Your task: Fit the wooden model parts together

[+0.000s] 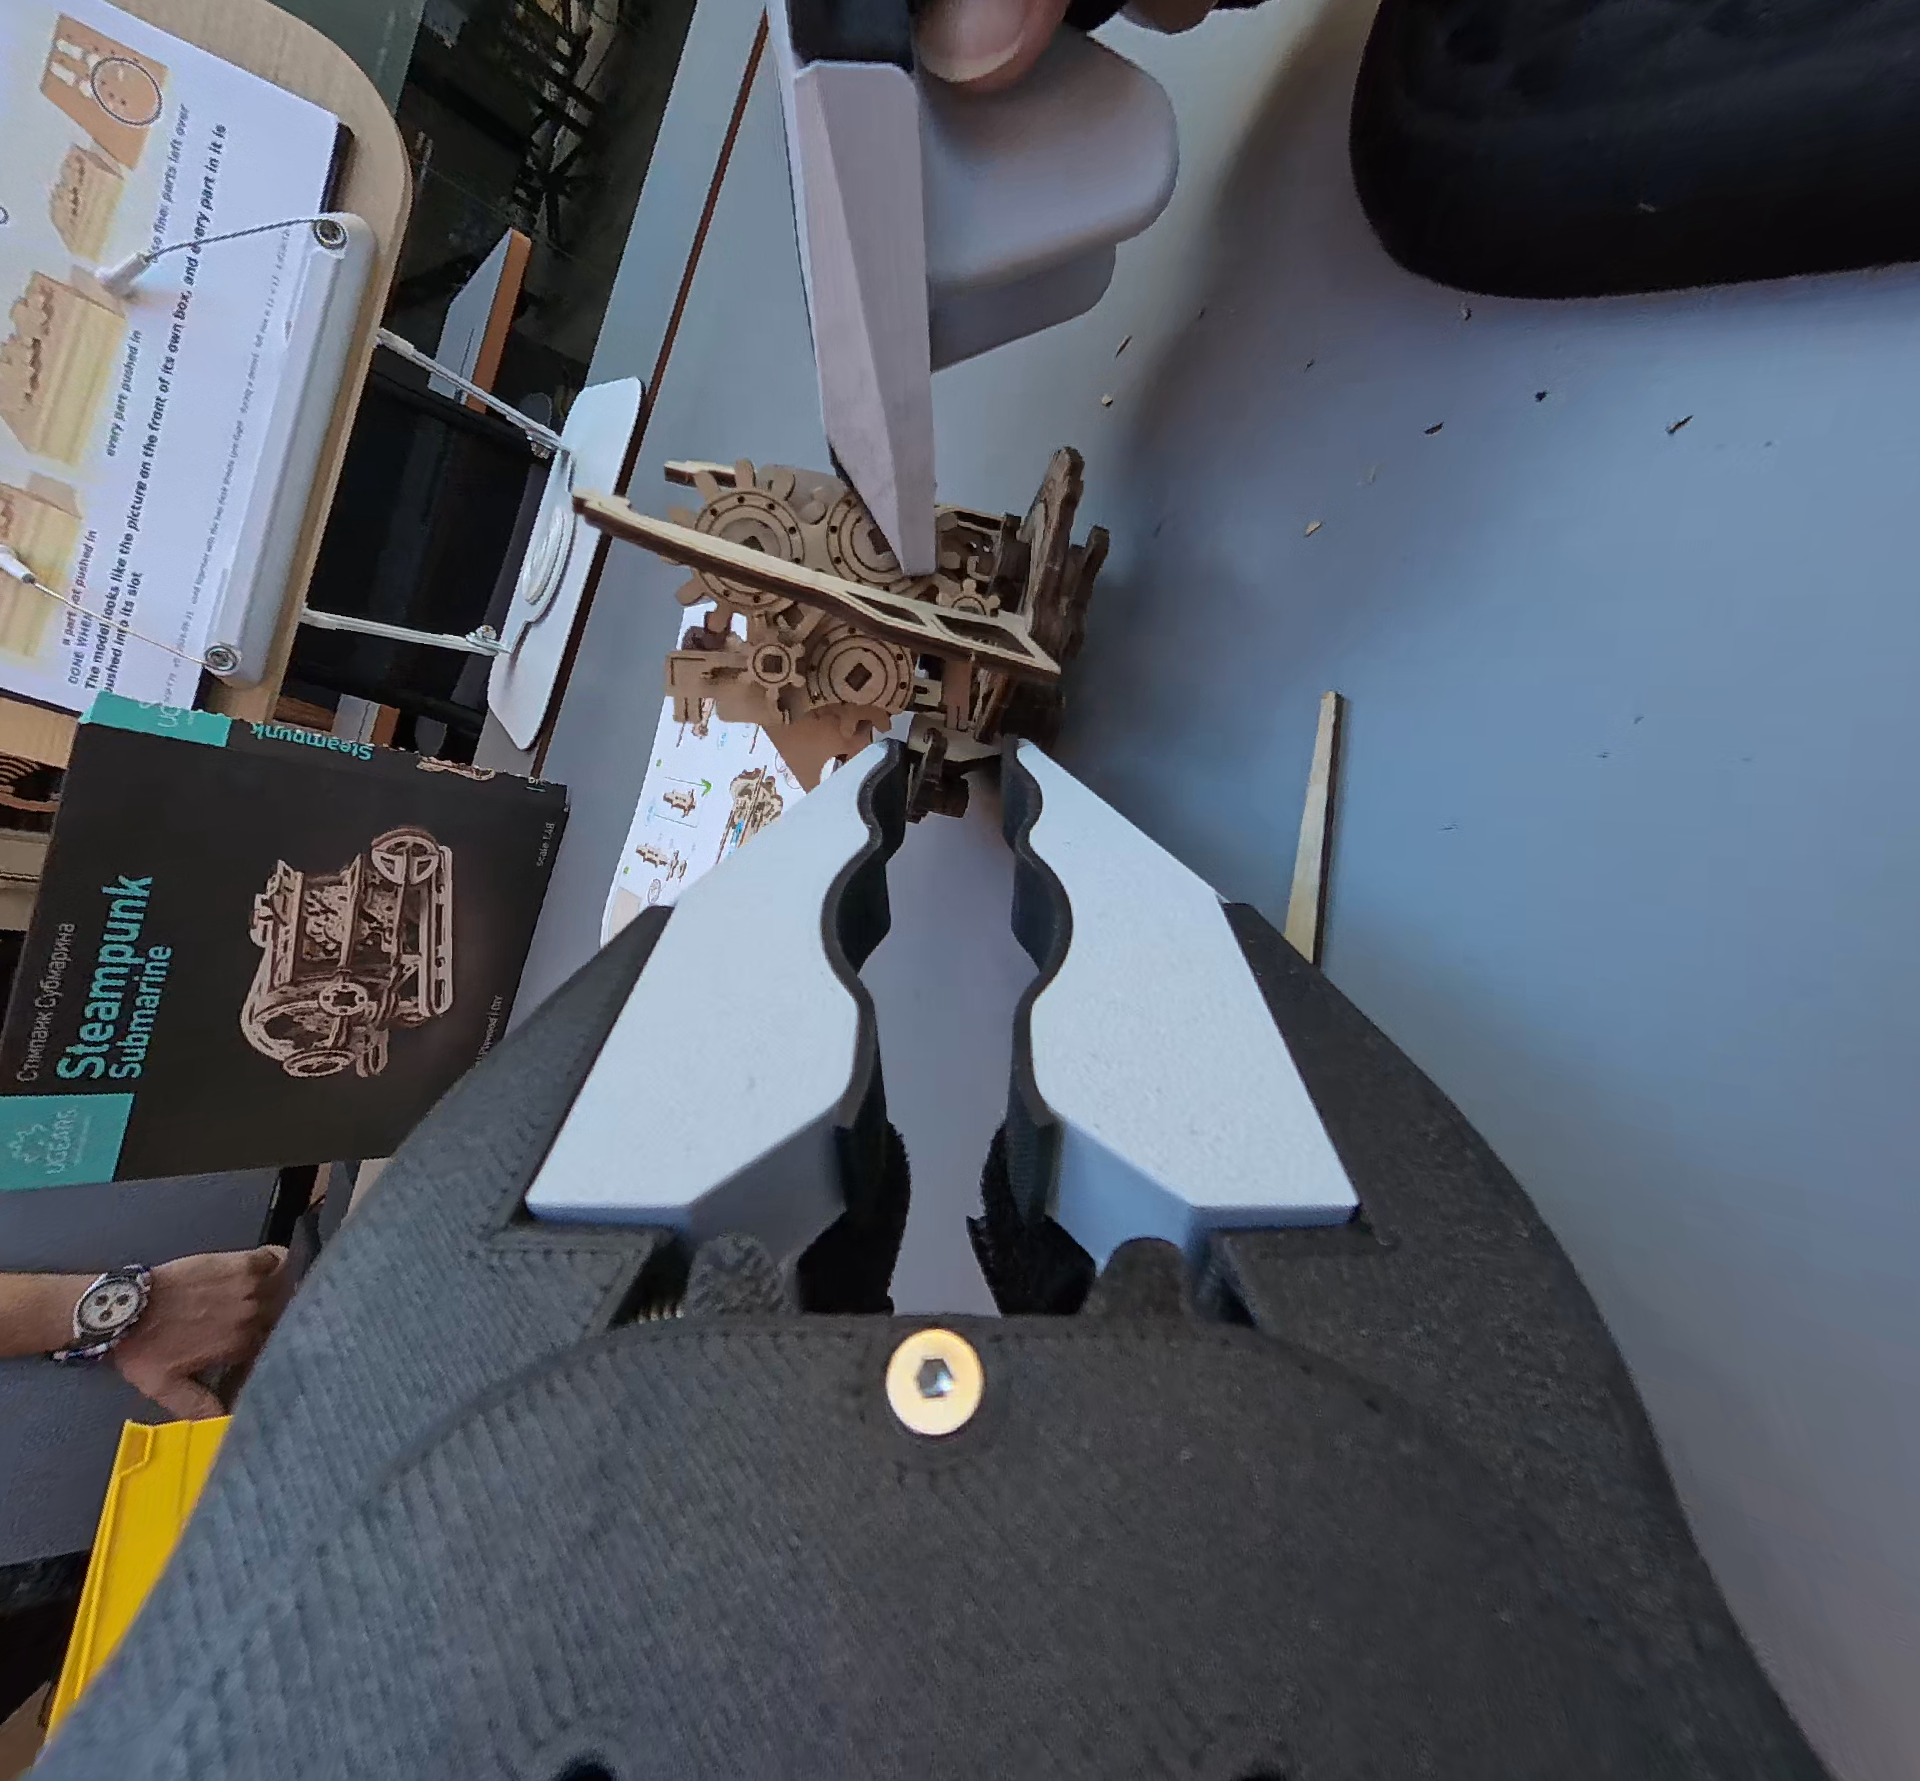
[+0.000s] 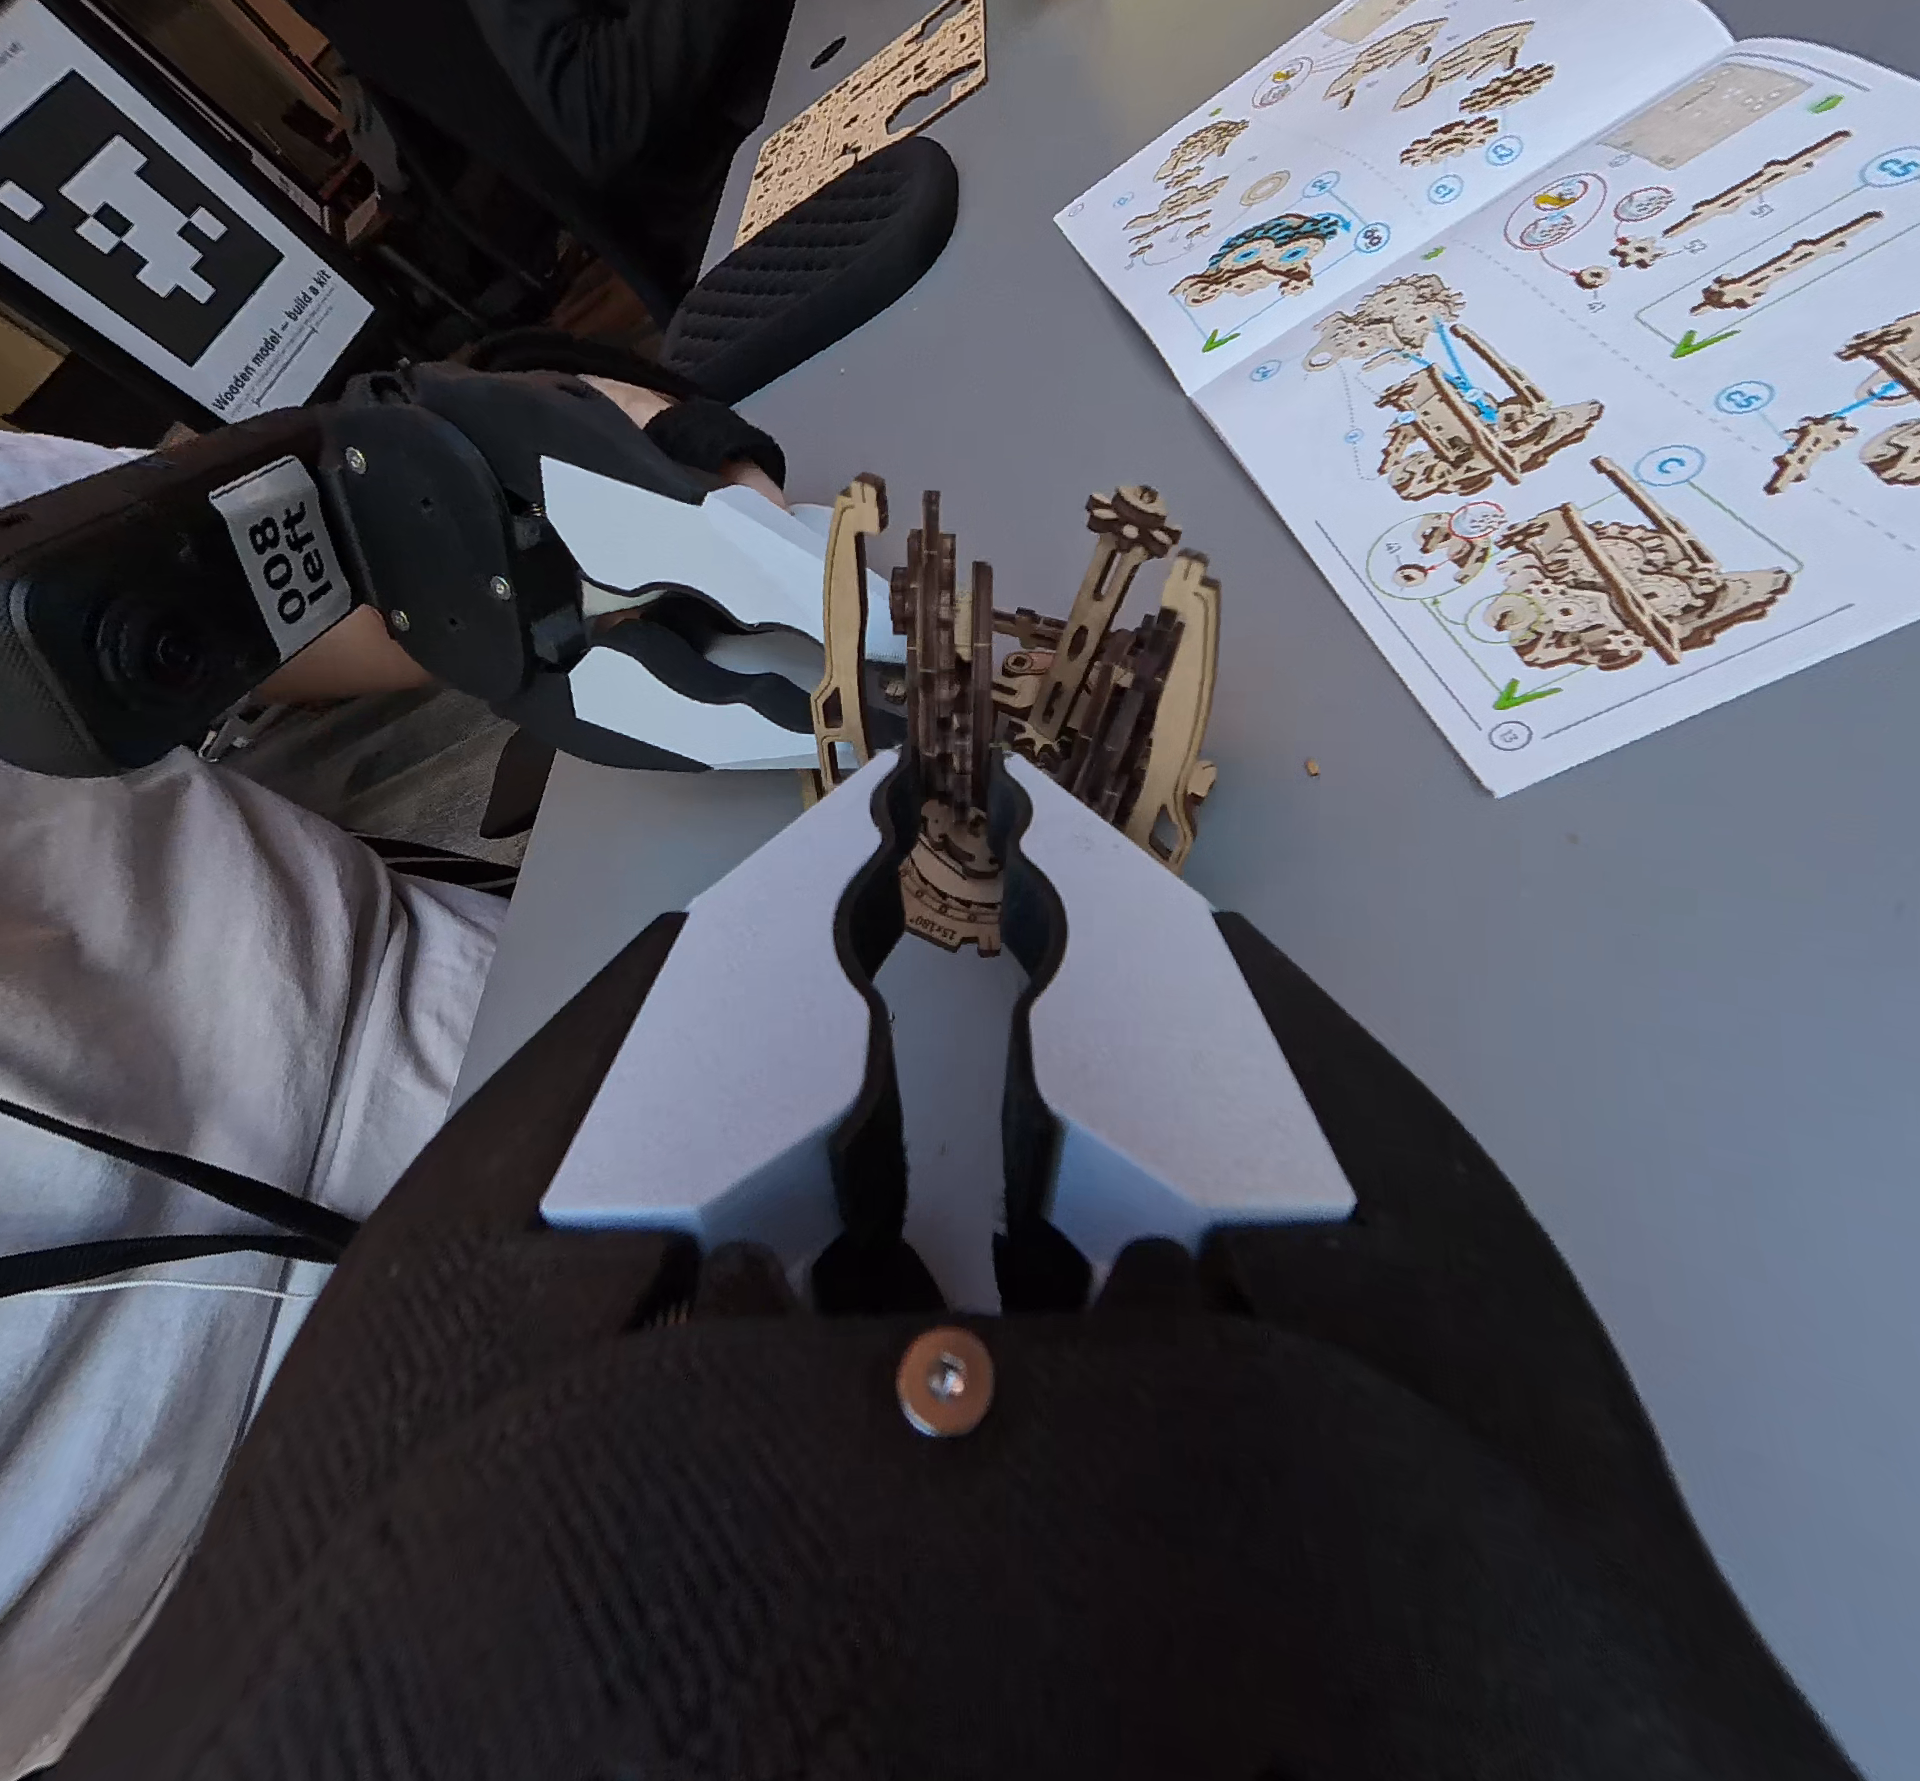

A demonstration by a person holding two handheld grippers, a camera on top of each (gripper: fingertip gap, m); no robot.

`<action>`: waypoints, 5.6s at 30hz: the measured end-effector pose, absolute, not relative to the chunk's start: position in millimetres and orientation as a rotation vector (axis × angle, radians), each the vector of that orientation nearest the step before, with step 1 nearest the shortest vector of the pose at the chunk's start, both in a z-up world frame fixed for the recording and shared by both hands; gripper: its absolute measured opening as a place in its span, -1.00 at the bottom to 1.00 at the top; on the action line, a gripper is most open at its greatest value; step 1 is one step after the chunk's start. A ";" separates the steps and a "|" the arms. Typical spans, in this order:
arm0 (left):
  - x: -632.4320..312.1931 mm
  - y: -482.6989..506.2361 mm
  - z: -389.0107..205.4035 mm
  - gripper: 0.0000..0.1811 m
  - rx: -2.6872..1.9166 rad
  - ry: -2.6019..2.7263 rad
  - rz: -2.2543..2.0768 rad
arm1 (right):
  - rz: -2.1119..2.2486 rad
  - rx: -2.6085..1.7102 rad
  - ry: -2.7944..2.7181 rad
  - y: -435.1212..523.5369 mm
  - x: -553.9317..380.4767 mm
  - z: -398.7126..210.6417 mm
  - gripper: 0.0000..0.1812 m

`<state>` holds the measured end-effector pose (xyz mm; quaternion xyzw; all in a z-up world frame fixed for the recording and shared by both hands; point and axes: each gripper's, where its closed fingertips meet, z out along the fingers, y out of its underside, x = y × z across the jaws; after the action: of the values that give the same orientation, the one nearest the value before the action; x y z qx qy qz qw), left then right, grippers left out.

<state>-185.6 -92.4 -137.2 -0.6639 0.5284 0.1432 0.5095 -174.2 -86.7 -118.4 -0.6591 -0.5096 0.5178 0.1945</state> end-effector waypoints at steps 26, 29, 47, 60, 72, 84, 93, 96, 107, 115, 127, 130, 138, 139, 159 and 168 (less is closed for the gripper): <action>-182.4 -88.0 -136.9 -0.83 -1.556 1.309 0.355 | 1.343 -1.842 -1.466 -87.6 -174.1 -121.6 -0.89; -183.3 -87.2 -136.7 -0.84 -1.582 1.295 0.324 | 1.327 -1.832 -1.458 -87.1 -175.1 -121.8 -0.89; -192.3 -83.5 -137.9 -0.77 -1.377 1.407 0.557 | 1.373 -1.870 -1.456 -85.3 -179.0 -124.7 -0.89; -194.5 -73.9 -137.2 -0.75 -1.120 1.513 0.754 | 1.424 -1.907 -1.437 -81.6 -179.9 -123.9 -0.88; -191.0 -67.6 -137.0 -0.79 -1.097 1.509 0.790 | 1.511 -1.943 -1.356 -75.1 -178.4 -123.0 -0.88; -190.5 -60.7 -137.1 -0.79 -1.226 1.493 0.680 | 1.421 -1.954 -1.329 -69.5 -178.0 -122.2 -0.88; -188.3 -59.4 -136.8 -0.80 -1.273 1.489 0.595 | 1.415 -1.943 -1.303 -67.0 -176.8 -121.7 -0.88; -187.8 -59.1 -136.8 -0.80 -1.284 1.490 0.590 | 1.414 -1.938 -1.281 -66.3 -176.6 -121.6 -0.89; -186.6 -60.9 -136.8 -0.80 -1.335 1.475 0.556 | 1.370 -1.908 -1.250 -66.2 -176.5 -121.5 -0.89; -186.7 -62.0 -136.9 -0.80 -1.297 1.482 0.587 | 1.377 -1.906 -1.256 -65.0 -177.0 -121.2 -0.88; -186.1 -67.6 -135.5 -0.79 -1.262 1.449 0.470 | 1.480 -1.952 -1.265 -63.9 -177.8 -122.9 -0.89; -184.3 -66.9 -135.0 -0.79 -1.260 1.445 0.467 | 1.496 -1.964 -1.256 -62.8 -176.8 -122.8 -0.88; -183.0 -66.9 -134.7 -0.81 -1.306 1.449 0.427 | 1.467 -1.937 -1.283 -62.6 -175.7 -122.9 -0.88; -183.5 -66.4 -134.8 -0.81 -1.315 1.448 0.424 | 1.462 -1.929 -1.275 -62.1 -176.2 -123.0 -0.88; -184.4 -63.3 -135.3 -0.80 -1.308 1.440 0.466 | 1.410 -1.920 -1.306 -65.7 -175.8 -121.5 -0.86; -183.3 -63.7 -134.5 -0.81 -1.326 1.435 0.440 | 1.293 -1.909 -1.284 -62.7 -174.4 -121.4 -0.88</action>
<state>-183.3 -63.7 -134.5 -0.5578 0.6034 0.1850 0.5391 -174.4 -62.7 -121.4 -0.7007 -0.4711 0.4746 0.2486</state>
